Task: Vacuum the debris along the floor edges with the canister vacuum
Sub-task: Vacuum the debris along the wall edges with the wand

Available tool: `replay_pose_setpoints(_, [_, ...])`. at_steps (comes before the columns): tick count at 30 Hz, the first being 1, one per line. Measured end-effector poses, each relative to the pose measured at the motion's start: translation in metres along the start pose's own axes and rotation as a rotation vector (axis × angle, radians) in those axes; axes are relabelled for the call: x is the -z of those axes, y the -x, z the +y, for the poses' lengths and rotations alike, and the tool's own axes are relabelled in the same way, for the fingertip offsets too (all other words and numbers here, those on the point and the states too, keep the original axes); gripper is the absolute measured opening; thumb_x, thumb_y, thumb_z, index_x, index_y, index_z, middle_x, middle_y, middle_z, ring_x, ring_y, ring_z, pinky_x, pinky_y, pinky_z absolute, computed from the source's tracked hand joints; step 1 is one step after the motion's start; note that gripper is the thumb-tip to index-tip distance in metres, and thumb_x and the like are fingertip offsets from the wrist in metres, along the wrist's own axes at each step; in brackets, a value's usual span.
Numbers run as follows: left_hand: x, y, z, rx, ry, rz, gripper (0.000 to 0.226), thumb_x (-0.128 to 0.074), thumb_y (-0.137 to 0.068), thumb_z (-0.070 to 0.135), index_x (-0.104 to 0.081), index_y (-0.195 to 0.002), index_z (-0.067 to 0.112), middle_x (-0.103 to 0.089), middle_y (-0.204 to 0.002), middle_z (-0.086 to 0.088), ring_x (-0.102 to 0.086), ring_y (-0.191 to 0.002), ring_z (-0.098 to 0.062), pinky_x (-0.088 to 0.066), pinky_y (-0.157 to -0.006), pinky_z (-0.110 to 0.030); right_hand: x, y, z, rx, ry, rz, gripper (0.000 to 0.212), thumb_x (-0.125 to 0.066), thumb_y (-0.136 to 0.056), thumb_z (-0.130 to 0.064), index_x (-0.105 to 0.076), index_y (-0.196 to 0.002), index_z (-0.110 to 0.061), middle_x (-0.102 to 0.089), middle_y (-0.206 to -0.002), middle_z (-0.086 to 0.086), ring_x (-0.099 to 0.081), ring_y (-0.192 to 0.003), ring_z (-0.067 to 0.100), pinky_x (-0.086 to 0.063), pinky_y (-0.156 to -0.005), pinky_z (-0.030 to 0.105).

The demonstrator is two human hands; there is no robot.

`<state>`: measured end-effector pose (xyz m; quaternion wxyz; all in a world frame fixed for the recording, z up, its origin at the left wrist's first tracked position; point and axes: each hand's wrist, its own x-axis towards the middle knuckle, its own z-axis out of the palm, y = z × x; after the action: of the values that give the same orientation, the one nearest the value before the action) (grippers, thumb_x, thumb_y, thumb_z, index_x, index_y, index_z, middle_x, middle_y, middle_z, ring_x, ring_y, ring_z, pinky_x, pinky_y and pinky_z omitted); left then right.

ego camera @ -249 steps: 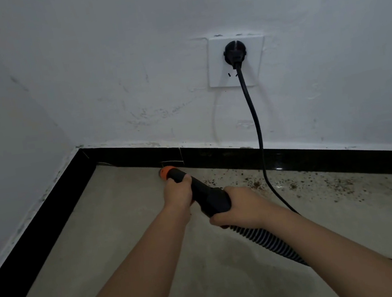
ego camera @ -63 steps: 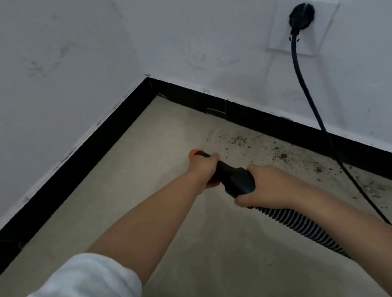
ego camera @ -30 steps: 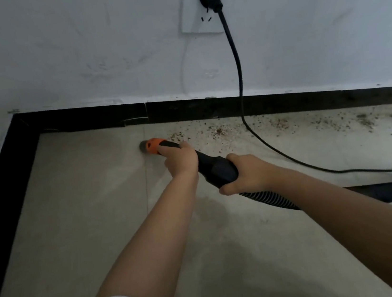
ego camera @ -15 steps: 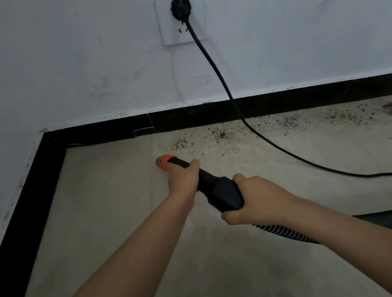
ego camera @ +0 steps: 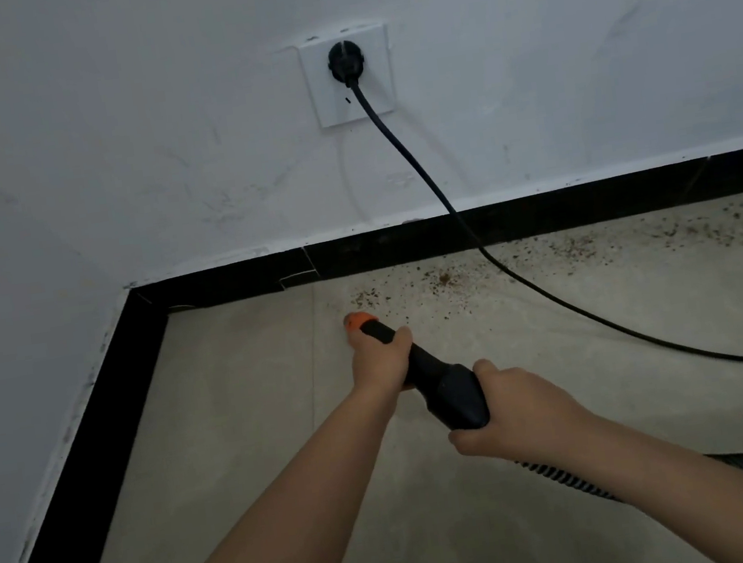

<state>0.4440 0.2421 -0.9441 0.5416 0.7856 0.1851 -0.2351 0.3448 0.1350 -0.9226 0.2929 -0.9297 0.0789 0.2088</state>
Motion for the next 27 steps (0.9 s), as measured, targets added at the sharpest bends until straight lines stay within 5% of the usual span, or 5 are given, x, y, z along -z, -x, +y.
replay_pose_setpoints(7, [0.002, -0.009, -0.015, -0.108, -0.094, 0.018, 0.071, -0.054, -0.092, 0.025, -0.01, -0.145, 0.006, -0.05, -0.127, -0.019, -0.055, -0.11, -0.032, -0.049, -0.093, -0.041, -0.034, -0.011, 0.006, -0.063, -0.113, -0.001, 0.042, -0.064, -0.079, -0.044, -0.032, -0.095, -0.022, -0.049, -0.085, -0.007, -0.053, -0.071, 0.011, -0.038, -0.051, 0.016])
replay_pose_setpoints(20, [0.017, -0.04, 0.008, -0.079, 0.014, 0.082, 0.057, -0.05, -0.093, 0.023, -0.025, -0.142, 0.007, -0.047, -0.129, -0.018, -0.051, -0.113, -0.032, -0.047, -0.094, -0.036, -0.001, -0.044, -0.023, -0.014, -0.145, -0.024, 0.038, -0.065, -0.077, -0.038, -0.038, -0.095, -0.018, -0.047, -0.08, -0.008, -0.054, -0.075, 0.013, -0.039, -0.051, 0.02])
replay_pose_setpoints(24, [0.004, -0.036, 0.015, -0.108, 0.047, 0.017, 0.038, -0.049, -0.093, 0.019, -0.04, -0.129, 0.01, -0.049, -0.104, -0.01, -0.051, -0.092, -0.025, -0.048, -0.081, -0.034, 0.015, -0.031, -0.02, -0.039, -0.105, 0.028, 0.039, -0.065, -0.076, -0.04, -0.039, -0.094, -0.018, -0.046, -0.078, -0.008, -0.05, -0.069, 0.01, -0.038, -0.05, 0.021])
replay_pose_setpoints(27, [-0.012, -0.03, 0.017, -0.136, 0.035, -0.009, 0.033, -0.047, -0.093, 0.02, -0.044, -0.125, 0.011, -0.052, -0.105, -0.01, -0.051, -0.089, -0.024, -0.047, -0.079, -0.033, 0.018, -0.021, -0.012, -0.075, -0.081, 0.067, 0.041, -0.065, -0.075, -0.044, -0.04, -0.094, -0.018, -0.049, -0.08, -0.007, -0.054, -0.072, 0.012, -0.041, -0.054, 0.024])
